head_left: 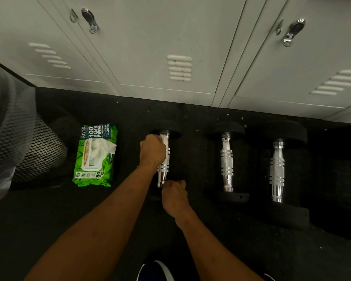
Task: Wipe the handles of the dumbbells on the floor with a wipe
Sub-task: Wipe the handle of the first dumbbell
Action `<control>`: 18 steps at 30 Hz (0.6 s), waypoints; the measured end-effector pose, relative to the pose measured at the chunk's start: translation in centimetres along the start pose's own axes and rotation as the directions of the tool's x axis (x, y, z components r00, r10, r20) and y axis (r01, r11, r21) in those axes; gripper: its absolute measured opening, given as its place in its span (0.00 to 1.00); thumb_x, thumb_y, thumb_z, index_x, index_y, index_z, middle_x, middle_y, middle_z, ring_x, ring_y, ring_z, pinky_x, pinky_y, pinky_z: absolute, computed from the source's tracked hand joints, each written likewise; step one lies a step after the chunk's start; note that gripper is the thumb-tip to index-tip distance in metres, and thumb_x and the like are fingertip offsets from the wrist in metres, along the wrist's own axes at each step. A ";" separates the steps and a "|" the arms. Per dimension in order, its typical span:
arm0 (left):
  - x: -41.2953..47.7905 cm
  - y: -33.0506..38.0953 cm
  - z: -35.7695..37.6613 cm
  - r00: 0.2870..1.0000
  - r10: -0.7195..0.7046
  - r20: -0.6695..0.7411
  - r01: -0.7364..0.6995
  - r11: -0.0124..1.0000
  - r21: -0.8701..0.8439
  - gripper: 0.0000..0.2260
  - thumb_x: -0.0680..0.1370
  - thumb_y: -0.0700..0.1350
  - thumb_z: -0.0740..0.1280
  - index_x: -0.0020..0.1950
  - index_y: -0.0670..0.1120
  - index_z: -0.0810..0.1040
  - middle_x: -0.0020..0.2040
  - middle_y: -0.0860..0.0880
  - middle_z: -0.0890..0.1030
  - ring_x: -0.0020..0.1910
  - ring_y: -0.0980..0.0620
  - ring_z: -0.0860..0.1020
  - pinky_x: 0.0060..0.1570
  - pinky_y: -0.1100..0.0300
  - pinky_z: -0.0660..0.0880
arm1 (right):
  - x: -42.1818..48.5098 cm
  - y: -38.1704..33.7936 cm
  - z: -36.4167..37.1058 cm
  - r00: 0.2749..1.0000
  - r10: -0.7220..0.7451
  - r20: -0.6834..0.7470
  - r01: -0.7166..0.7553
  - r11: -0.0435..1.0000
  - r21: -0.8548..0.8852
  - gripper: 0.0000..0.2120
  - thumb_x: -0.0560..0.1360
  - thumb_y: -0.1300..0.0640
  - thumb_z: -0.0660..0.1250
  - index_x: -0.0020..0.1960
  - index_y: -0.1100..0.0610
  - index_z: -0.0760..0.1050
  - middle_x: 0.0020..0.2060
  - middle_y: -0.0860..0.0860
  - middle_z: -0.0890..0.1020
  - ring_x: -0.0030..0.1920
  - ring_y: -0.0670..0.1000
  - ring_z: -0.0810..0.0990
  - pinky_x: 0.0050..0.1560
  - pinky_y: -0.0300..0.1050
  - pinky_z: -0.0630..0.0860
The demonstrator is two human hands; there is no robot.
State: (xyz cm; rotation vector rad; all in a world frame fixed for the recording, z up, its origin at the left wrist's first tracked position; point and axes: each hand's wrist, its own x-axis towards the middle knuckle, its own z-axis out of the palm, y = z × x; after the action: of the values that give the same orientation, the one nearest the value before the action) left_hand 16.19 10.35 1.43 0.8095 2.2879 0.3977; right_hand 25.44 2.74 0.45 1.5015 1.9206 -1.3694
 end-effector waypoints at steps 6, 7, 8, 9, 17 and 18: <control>-2.2 -2.7 0.3 0.994 0.095 0.055 -0.099 0.992 0.074 0.13 0.83 0.43 0.55 0.55 0.39 0.77 0.52 0.38 0.80 0.45 0.47 0.76 0.39 0.58 0.68 | 0.0 -0.1 0.0 1.000 0.010 -0.013 -0.010 1.000 -0.017 0.14 0.82 0.61 0.54 0.65 0.63 0.70 0.64 0.57 0.72 0.67 0.59 0.64 0.65 0.52 0.68; -2.6 -3.2 0.3 0.992 0.103 0.072 -0.110 0.990 0.088 0.13 0.83 0.43 0.55 0.55 0.39 0.77 0.52 0.38 0.80 0.46 0.46 0.77 0.40 0.57 0.69 | -0.1 -0.1 0.0 1.000 0.009 -0.012 -0.010 1.000 -0.023 0.14 0.81 0.62 0.54 0.65 0.63 0.70 0.65 0.58 0.72 0.67 0.60 0.64 0.65 0.52 0.69; -3.1 -3.7 0.2 0.989 0.120 0.089 -0.129 0.985 0.115 0.13 0.83 0.43 0.55 0.55 0.39 0.77 0.52 0.38 0.80 0.48 0.44 0.77 0.41 0.57 0.69 | 0.0 -0.1 0.0 1.000 0.010 -0.009 -0.010 1.000 -0.024 0.14 0.81 0.62 0.55 0.65 0.63 0.70 0.65 0.58 0.72 0.67 0.60 0.64 0.65 0.52 0.68; -3.6 -4.2 0.2 0.984 0.139 0.109 -0.155 0.976 0.156 0.12 0.82 0.43 0.56 0.55 0.38 0.77 0.52 0.38 0.80 0.50 0.42 0.78 0.42 0.57 0.69 | 0.0 -0.1 0.0 1.000 0.014 -0.007 -0.014 1.000 -0.019 0.14 0.81 0.63 0.54 0.65 0.63 0.70 0.65 0.58 0.72 0.67 0.60 0.64 0.65 0.53 0.68; -4.4 -5.7 -0.1 0.980 0.145 0.137 -0.170 0.967 0.189 0.13 0.83 0.43 0.56 0.43 0.42 0.76 0.46 0.39 0.81 0.49 0.42 0.77 0.41 0.59 0.65 | 0.3 0.3 0.1 0.997 0.081 0.008 -0.081 0.982 0.170 0.18 0.82 0.61 0.49 0.66 0.67 0.68 0.67 0.63 0.69 0.69 0.62 0.64 0.69 0.57 0.63; -4.3 -5.4 -0.2 0.983 0.135 0.127 -0.156 0.973 0.170 0.13 0.82 0.43 0.56 0.40 0.43 0.75 0.44 0.39 0.80 0.47 0.43 0.76 0.41 0.59 0.64 | 0.3 0.3 0.1 0.996 0.087 0.008 -0.087 0.979 0.185 0.18 0.82 0.61 0.48 0.67 0.67 0.68 0.67 0.64 0.68 0.69 0.62 0.64 0.69 0.57 0.62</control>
State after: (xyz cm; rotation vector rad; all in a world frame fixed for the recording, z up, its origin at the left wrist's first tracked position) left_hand 16.18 3.47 1.13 1.0678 2.1863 0.2056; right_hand 25.57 2.80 0.03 1.6488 1.7457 -1.5437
